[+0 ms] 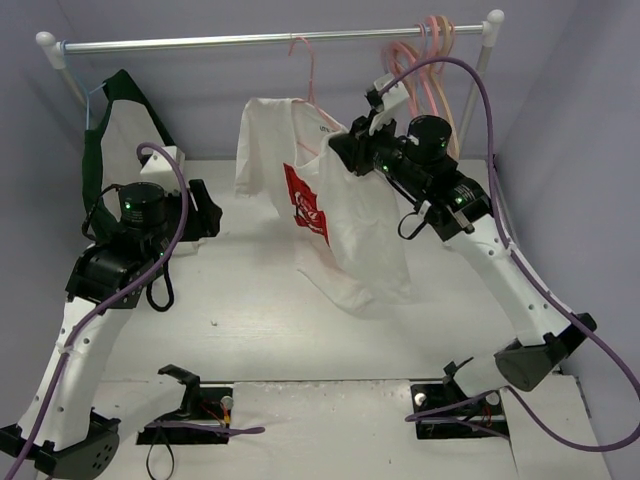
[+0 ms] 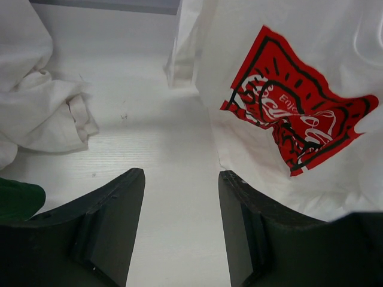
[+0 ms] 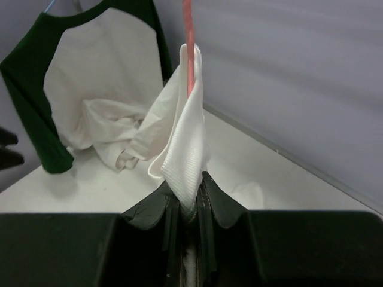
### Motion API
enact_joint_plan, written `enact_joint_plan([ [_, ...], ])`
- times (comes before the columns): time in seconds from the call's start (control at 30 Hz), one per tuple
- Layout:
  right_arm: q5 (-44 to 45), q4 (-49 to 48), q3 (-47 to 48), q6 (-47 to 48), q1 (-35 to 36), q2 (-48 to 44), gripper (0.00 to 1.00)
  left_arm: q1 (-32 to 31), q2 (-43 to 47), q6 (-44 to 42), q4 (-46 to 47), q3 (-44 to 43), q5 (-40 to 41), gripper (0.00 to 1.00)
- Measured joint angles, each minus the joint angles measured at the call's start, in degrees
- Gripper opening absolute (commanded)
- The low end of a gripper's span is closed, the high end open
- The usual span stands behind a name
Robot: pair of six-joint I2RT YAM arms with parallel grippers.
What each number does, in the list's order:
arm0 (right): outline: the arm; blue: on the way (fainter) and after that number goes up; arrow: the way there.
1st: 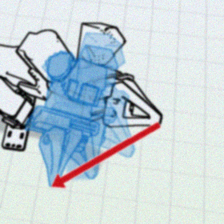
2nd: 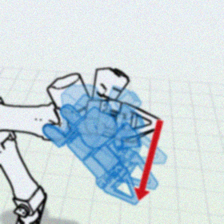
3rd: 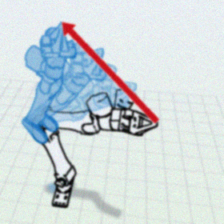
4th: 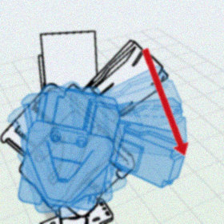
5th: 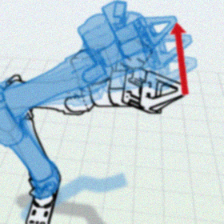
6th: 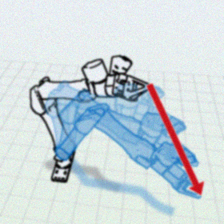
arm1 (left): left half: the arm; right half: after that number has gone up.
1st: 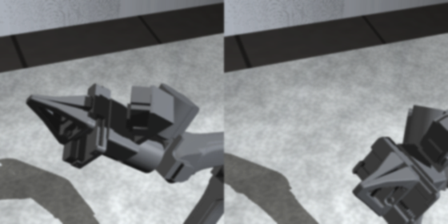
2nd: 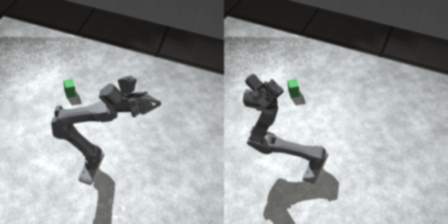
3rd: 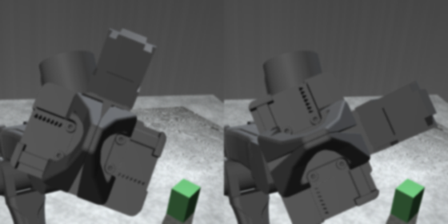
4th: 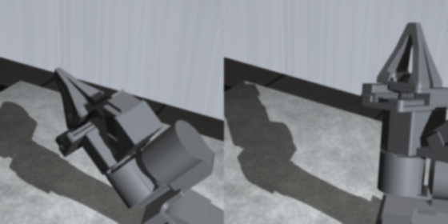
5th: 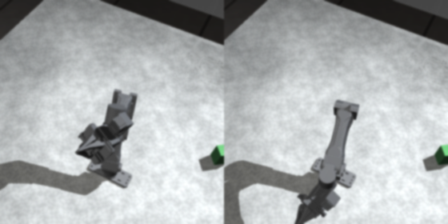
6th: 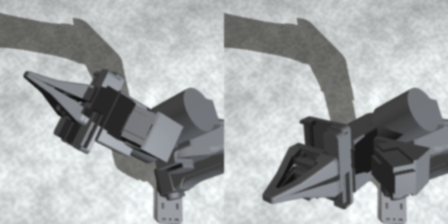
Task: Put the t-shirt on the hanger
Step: Place the hanger at the clothesline.
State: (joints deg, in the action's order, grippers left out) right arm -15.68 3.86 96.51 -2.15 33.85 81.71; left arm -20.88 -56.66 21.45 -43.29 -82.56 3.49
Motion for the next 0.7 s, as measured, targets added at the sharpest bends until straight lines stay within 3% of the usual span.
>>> enact_joint_plan([
  [0.43, 10.12, -6.58, 14.62, -2.32, -0.07, 18.82, 0.00, 0.00, 1.88, 0.70, -1.86, 0.42, -0.17, 0.52],
  [0.7, 11.61, -8.15, 19.23, -4.00, -0.09, 22.95, 0.00, 0.00, 2.54, 0.68, -3.39, 0.42, 0.44, 0.52],
])
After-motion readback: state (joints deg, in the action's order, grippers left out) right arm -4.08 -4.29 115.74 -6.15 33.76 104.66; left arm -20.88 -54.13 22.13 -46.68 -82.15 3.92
